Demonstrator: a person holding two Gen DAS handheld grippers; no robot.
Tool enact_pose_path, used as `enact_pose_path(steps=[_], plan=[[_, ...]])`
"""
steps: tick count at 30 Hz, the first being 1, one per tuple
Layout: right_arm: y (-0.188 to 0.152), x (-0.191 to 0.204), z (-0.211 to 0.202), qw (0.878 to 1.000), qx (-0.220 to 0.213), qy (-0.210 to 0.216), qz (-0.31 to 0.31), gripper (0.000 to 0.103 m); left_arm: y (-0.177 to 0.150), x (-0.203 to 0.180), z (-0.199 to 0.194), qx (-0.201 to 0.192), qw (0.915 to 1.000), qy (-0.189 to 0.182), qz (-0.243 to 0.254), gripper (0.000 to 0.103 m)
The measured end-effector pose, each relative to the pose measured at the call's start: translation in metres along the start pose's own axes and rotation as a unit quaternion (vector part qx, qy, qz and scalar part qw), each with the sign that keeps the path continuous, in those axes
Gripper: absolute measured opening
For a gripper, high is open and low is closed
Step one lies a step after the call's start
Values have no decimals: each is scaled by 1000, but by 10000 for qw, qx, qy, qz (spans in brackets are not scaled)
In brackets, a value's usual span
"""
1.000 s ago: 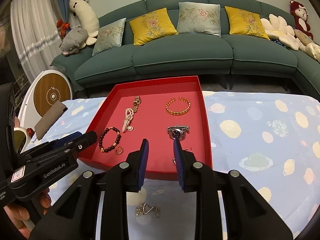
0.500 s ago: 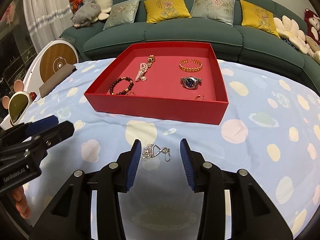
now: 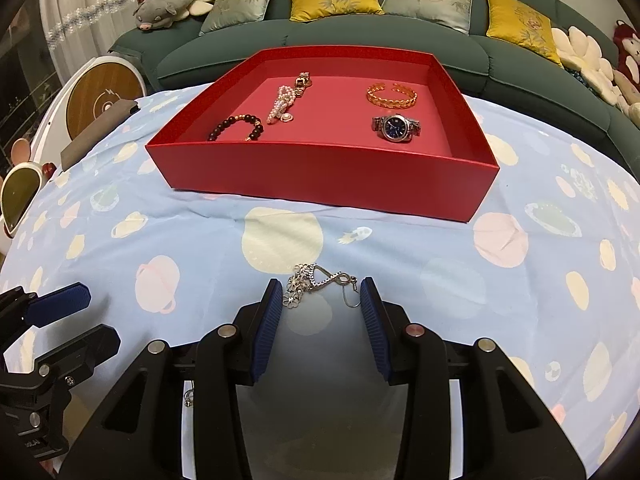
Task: Organize jewelry
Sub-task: 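Grasp the silver chain pendant with the right tool while the left tool approaches the heart pendant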
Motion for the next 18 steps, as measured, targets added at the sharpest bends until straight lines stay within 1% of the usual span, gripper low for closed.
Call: enact_pose_path(steps=[13, 17, 18], plan=[[6, -1, 5, 10000, -59, -52, -4, 39, 0, -2, 6, 90, 9999, 20, 40, 55], [6, 0, 4, 9999, -88, -53, -14, 30, 1, -1, 7, 104, 9999, 15, 25, 55], [6, 0, 4, 10000, -85, -43, -24, 29, 1, -1, 7, 105, 9999, 10, 20, 55]])
Point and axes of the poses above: each gripper's, at about its wrist camera, not at the fingertips, and z roughly the way its jaws point, x to its left, y to its top, the point moved 3 cm from there along z, roughly the way its jaws point, and after that the axes turned 14 degrees about x, right-handed, at the moved point
